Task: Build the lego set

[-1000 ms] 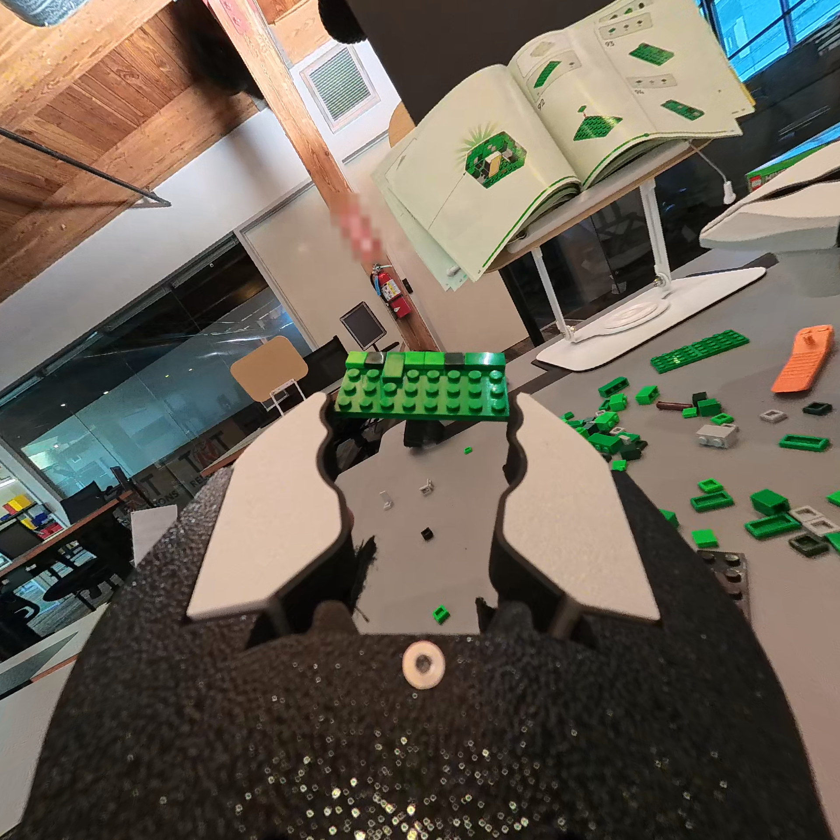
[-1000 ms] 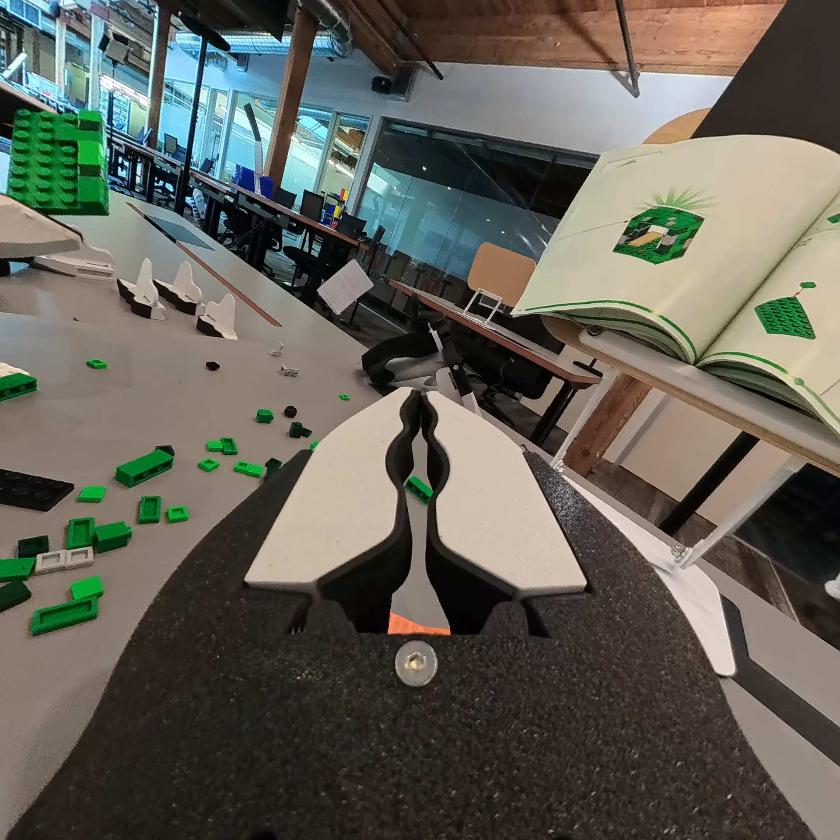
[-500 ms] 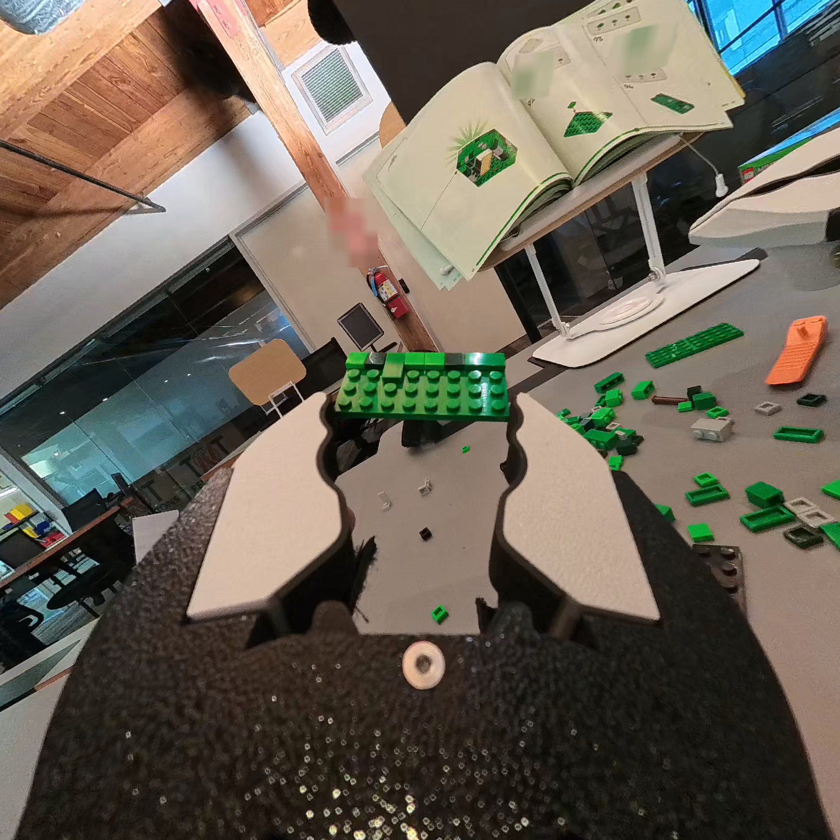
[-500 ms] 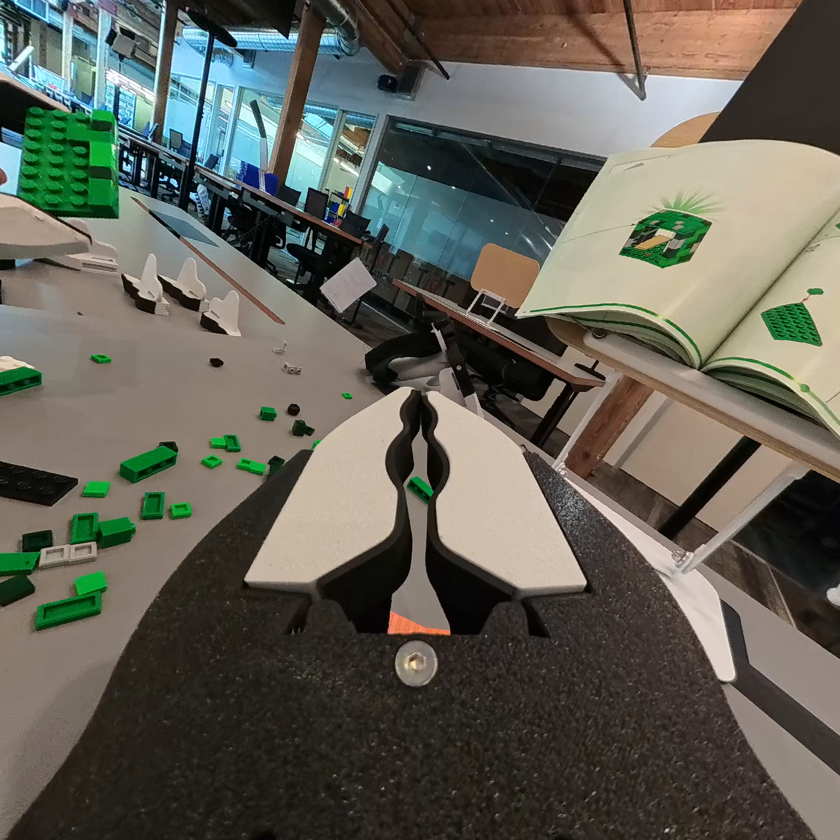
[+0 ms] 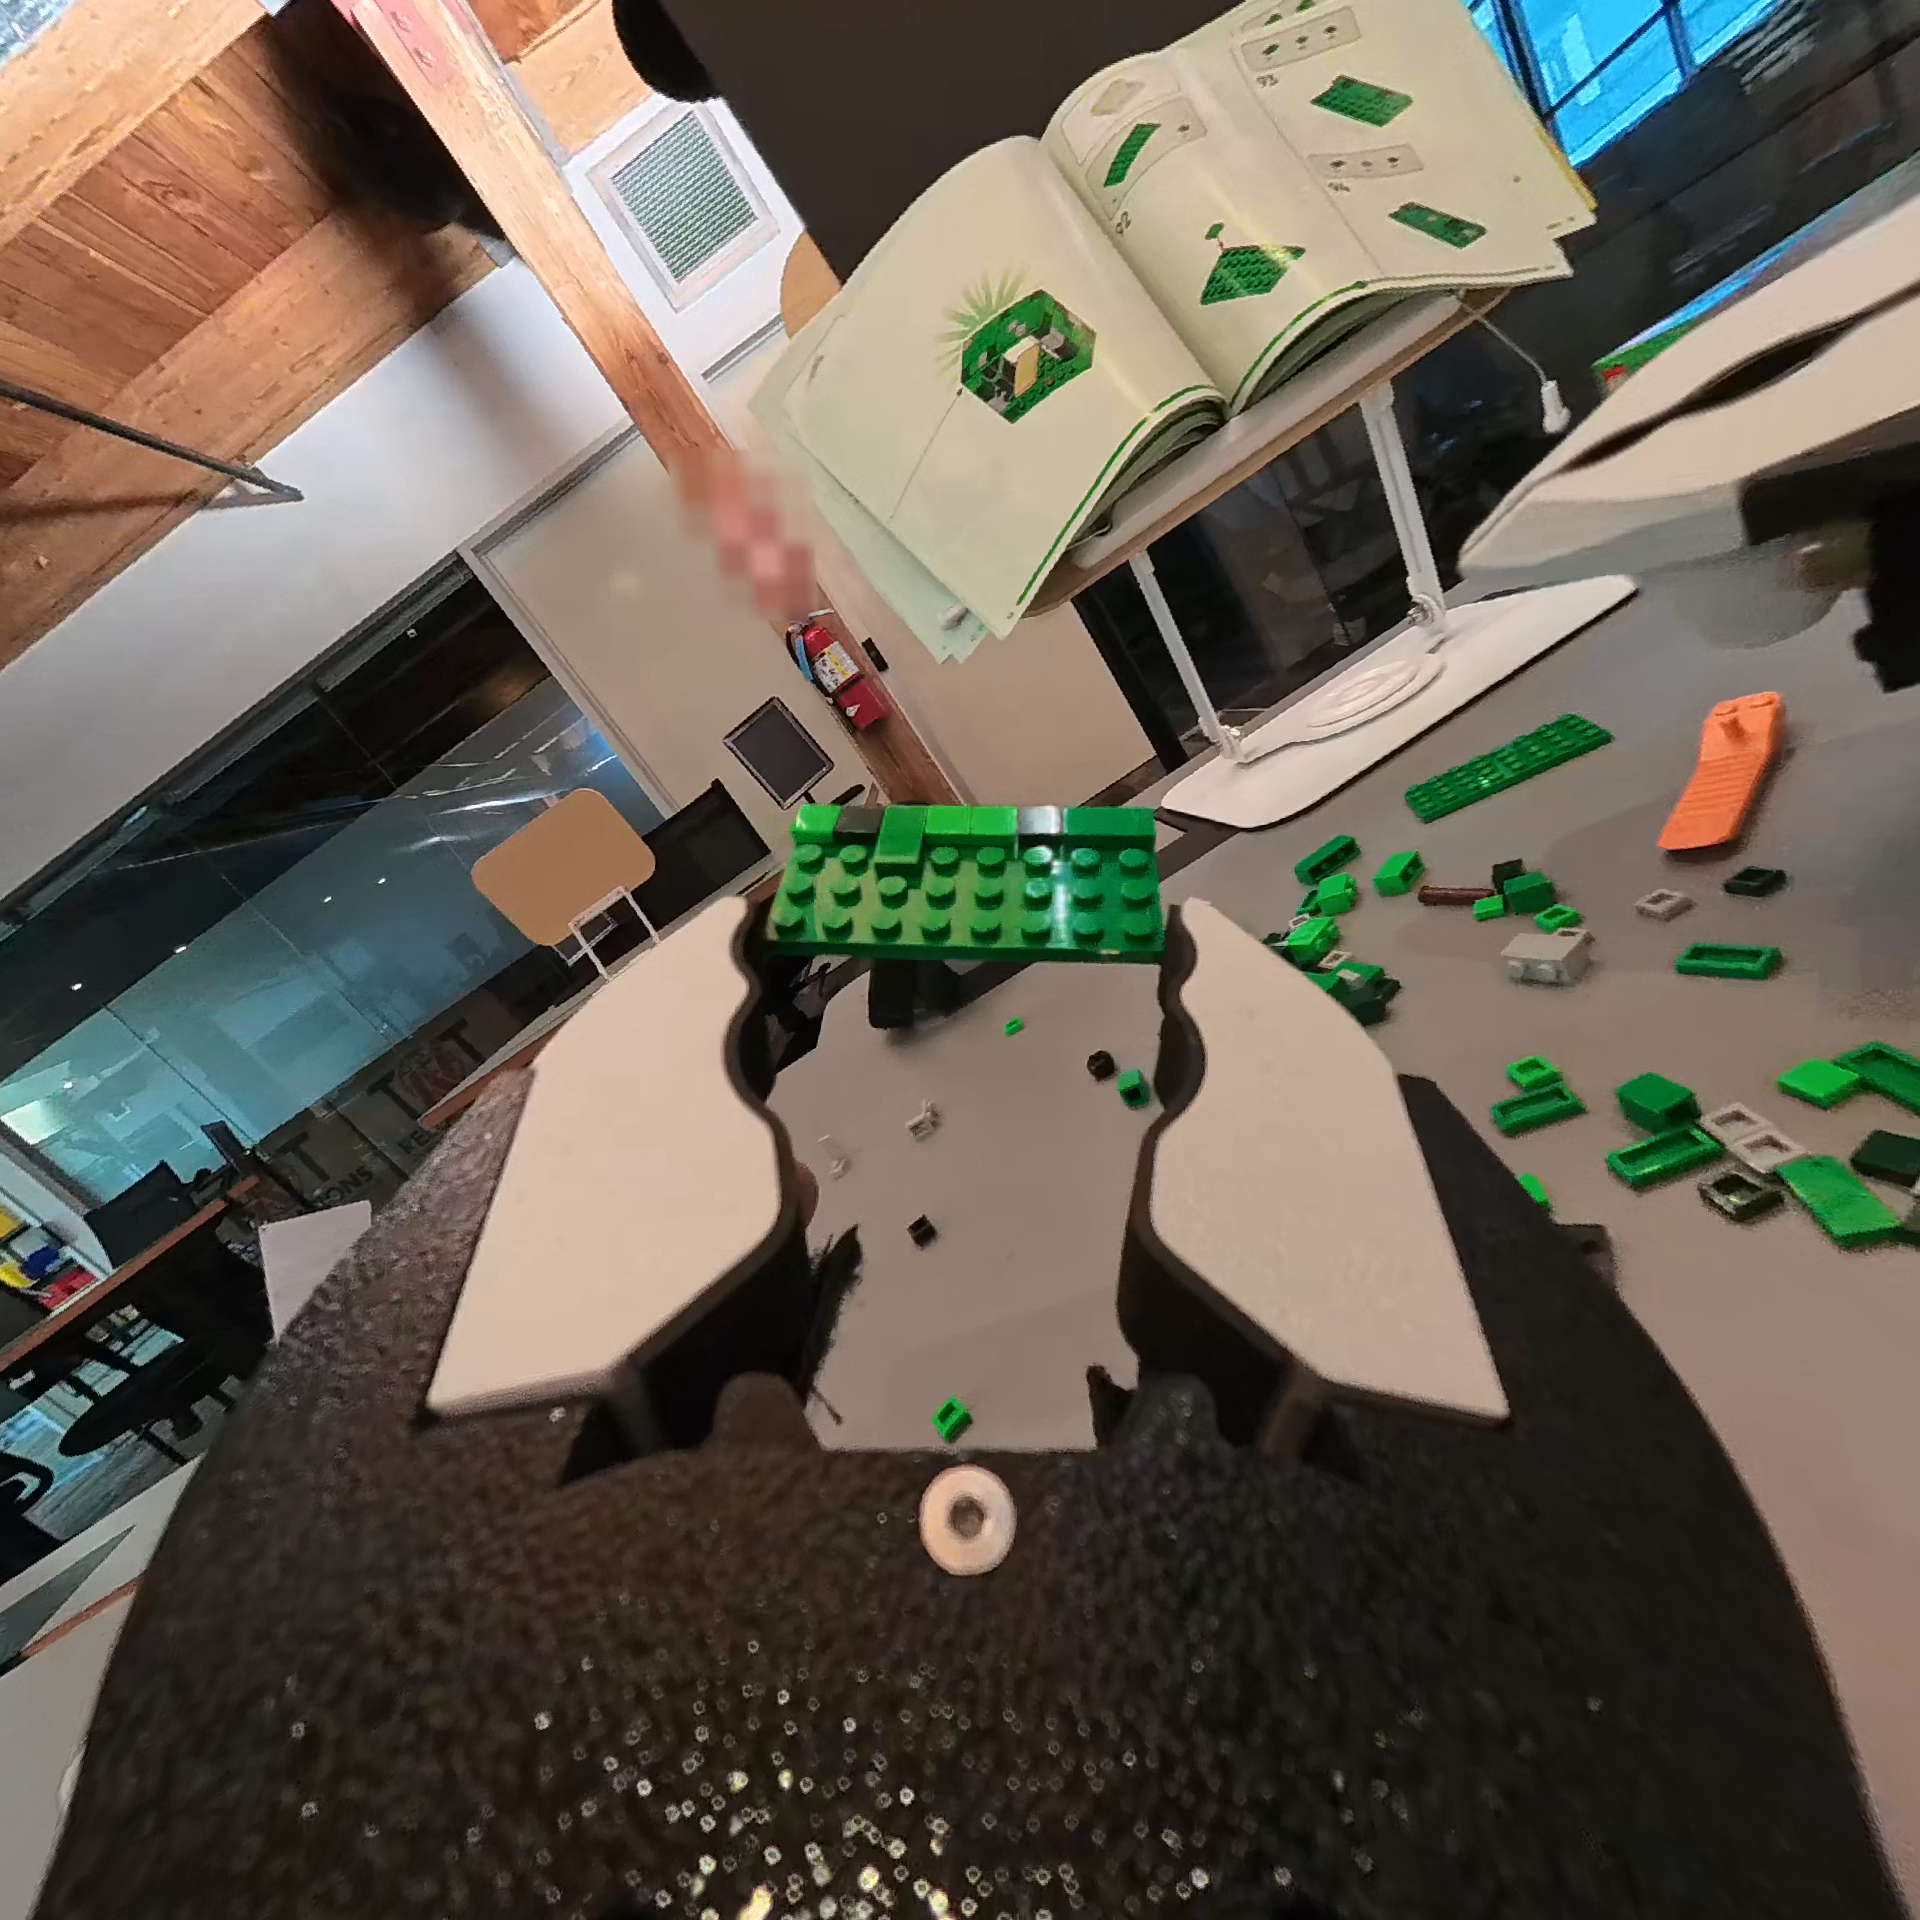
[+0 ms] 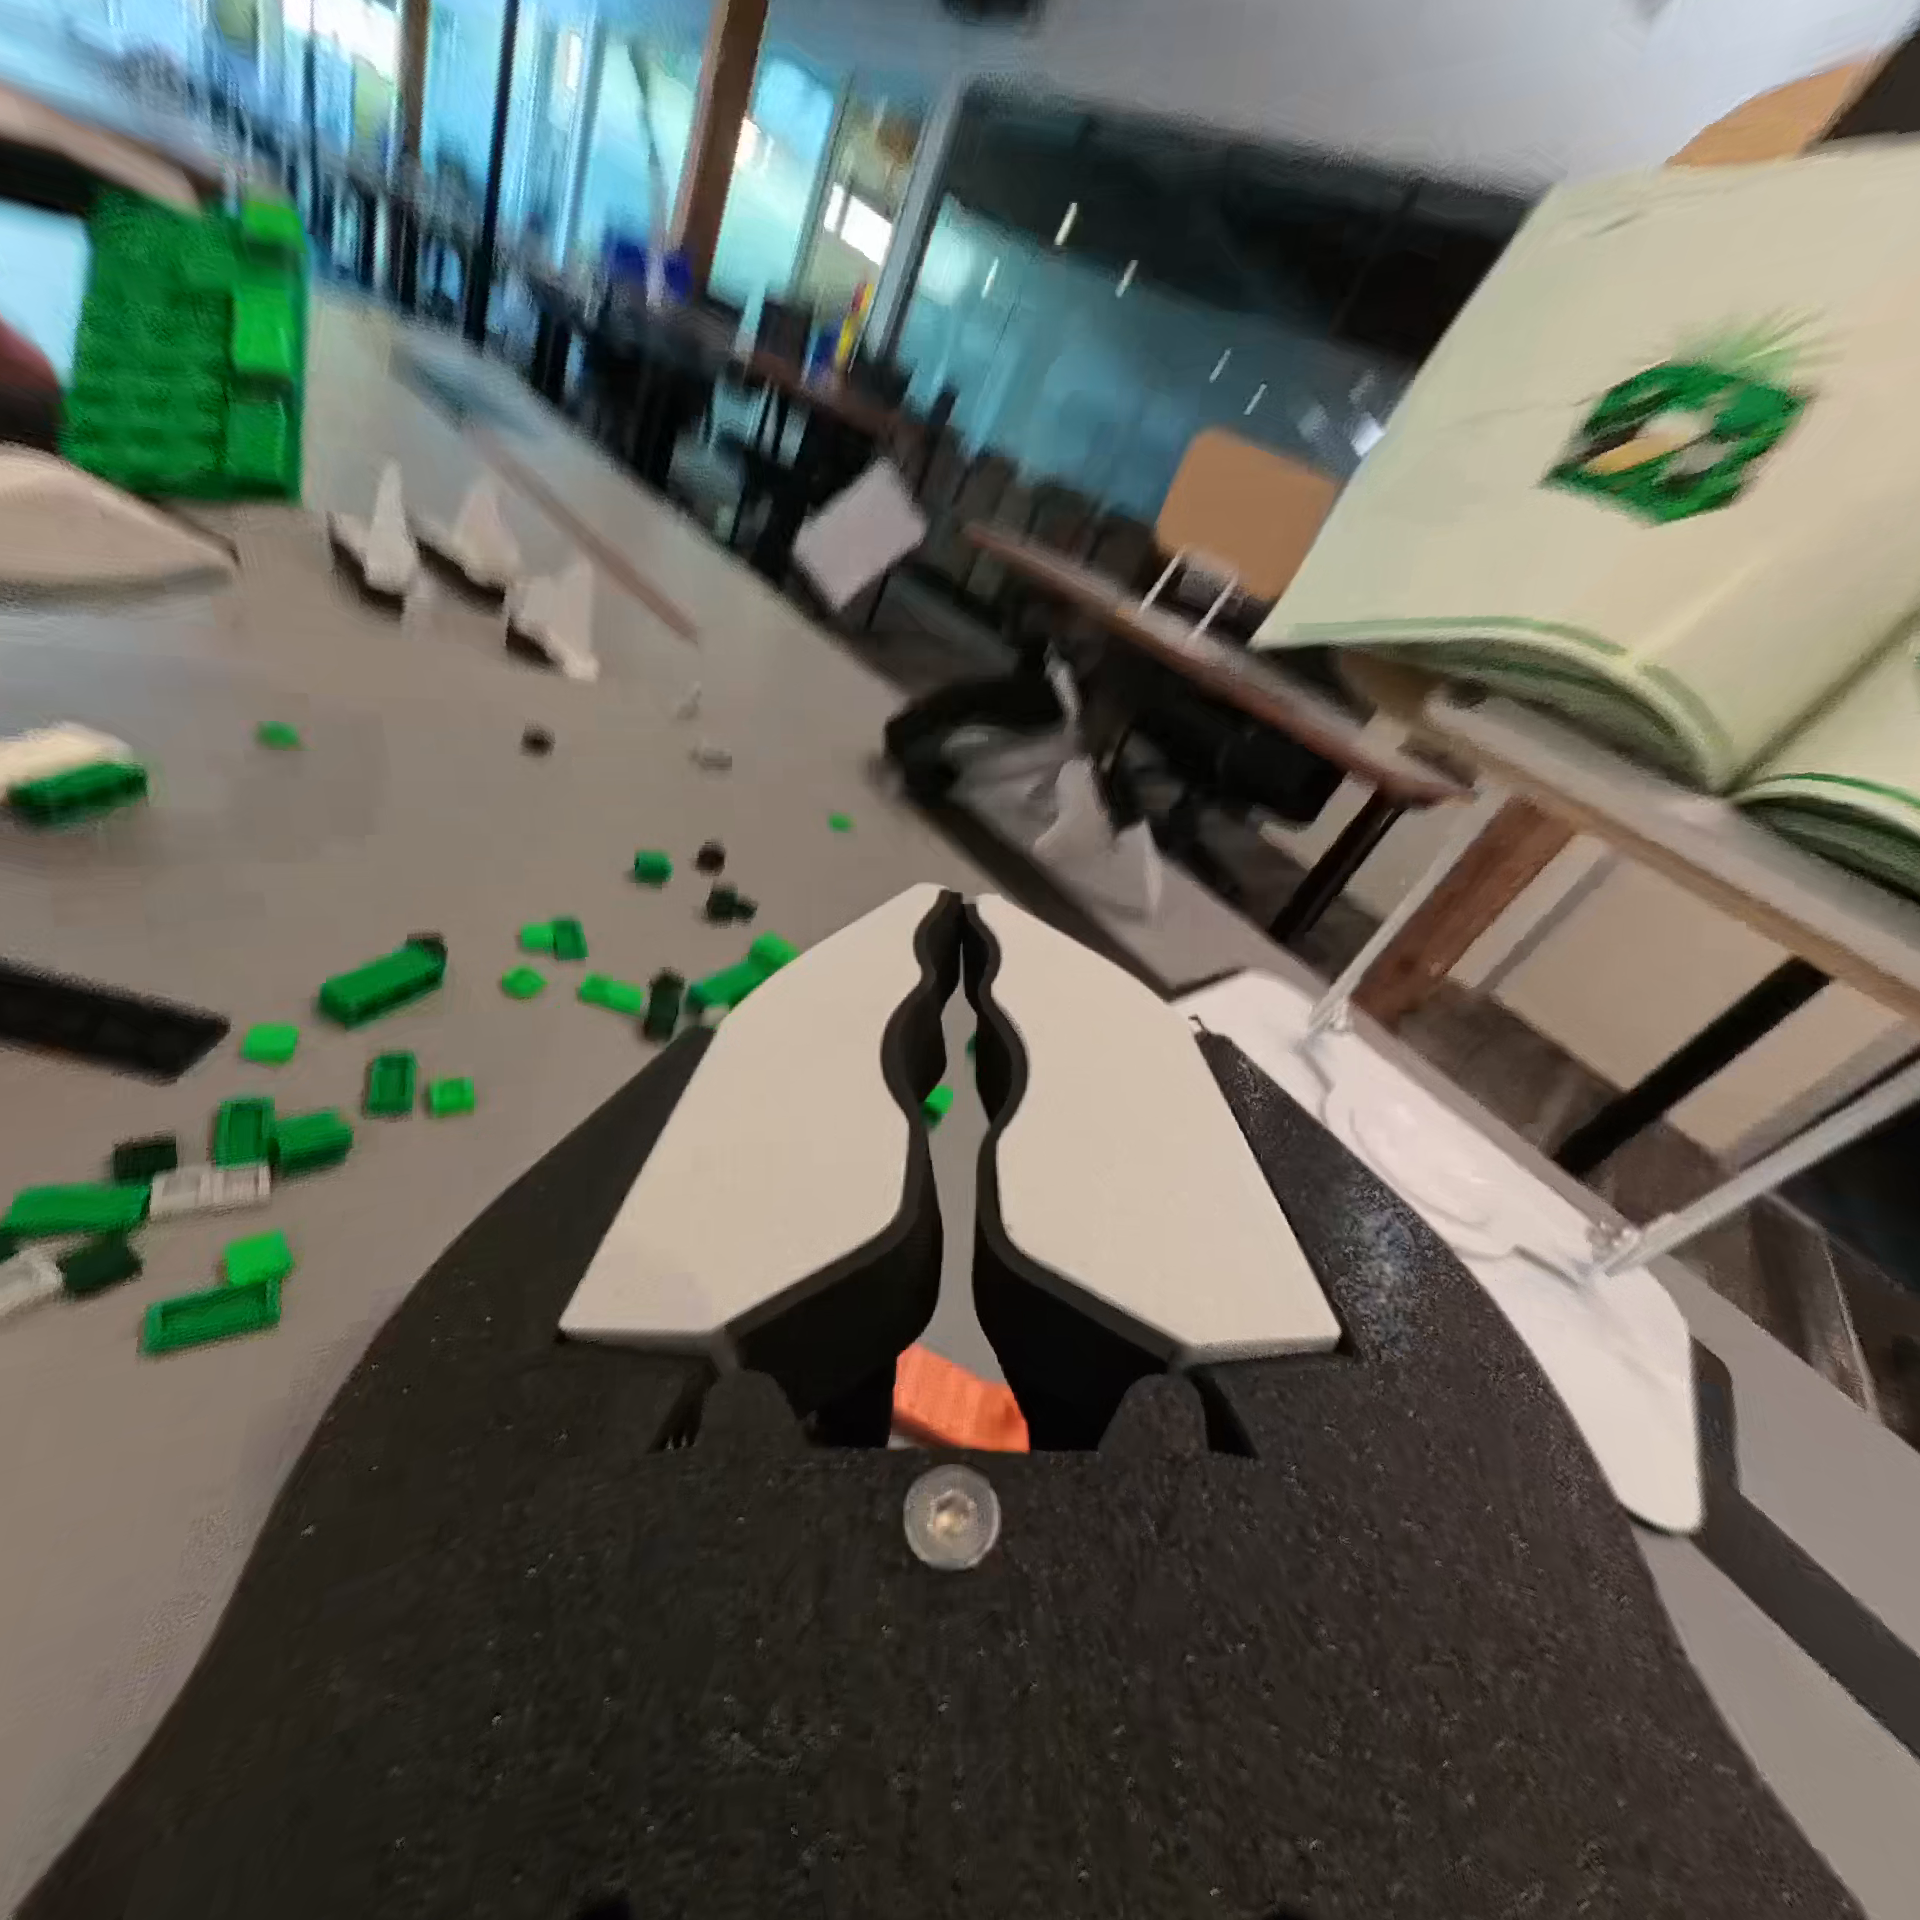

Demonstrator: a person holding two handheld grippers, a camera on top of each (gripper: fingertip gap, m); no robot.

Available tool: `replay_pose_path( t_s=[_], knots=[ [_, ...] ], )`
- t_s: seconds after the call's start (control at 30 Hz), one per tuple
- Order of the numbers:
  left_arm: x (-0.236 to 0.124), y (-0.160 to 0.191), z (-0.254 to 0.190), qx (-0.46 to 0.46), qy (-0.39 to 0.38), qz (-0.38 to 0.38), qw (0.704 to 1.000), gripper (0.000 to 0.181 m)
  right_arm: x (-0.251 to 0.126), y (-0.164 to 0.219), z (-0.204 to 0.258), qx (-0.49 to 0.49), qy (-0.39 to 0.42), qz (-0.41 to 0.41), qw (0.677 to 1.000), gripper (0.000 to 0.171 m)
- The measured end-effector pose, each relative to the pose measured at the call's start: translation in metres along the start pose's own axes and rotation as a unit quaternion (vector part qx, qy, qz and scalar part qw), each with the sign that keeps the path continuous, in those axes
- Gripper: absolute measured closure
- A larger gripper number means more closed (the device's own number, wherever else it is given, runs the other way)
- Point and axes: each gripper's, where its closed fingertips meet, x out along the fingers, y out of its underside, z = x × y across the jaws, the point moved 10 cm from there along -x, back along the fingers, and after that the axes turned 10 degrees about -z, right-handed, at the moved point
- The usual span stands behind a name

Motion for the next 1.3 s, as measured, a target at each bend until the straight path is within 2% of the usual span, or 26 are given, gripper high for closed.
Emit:
replay_pose_path(
  t_s=[0.07,0.13,0.2,0.27,0.37,0.43,0.63,0.83,1.3],
  knots=[
    [0.002,-0.001,-0.002,0.0,0.008,-0.006,1.0,0.11,0.011,-0.006,-0.006,0.0,-0.035,0.1,0.994,0.171],
    [0.003,-0.001,-0.004,0.0,0.017,-0.009,1.0,0.11,0.029,-0.009,-0.01,0.067,-0.088,0.181,0.977,0.171],
    [0.005,-0.001,-0.006,0.004,0.025,-0.01,1.0,0.11,0.056,-0.003,-0.015,0.161,-0.151,0.277,0.935,0.171],
    [0.004,-0.001,-0.007,0.007,0.028,-0.012,1.0,0.11,0.086,0.007,-0.024,0.223,-0.175,0.347,0.894,0.171],
    [0.004,-0.001,-0.005,0.0,0.023,-0.011,1.0,0.11,0.123,0.022,-0.035,0.25,-0.189,0.445,0.839,0.166],
    [0.004,0.0,-0.004,-0.007,0.022,-0.011,1.0,0.11,0.141,0.026,-0.038,0.253,-0.193,0.487,0.813,0.164],
    [0.005,-0.001,-0.006,-0.009,0.03,-0.012,0.999,0.11,0.168,0.031,-0.029,0.227,-0.218,0.59,0.744,0.154],
    [0.006,-0.002,-0.008,-0.007,0.037,-0.014,0.999,0.109,0.175,0.034,-0.021,0.197,-0.206,0.619,0.732,0.157],
    [0.006,-0.004,-0.011,0.0,0.048,-0.017,0.999,0.11,0.172,0.042,-0.022,0.22,-0.191,0.623,0.726,0.161]
  ],
)
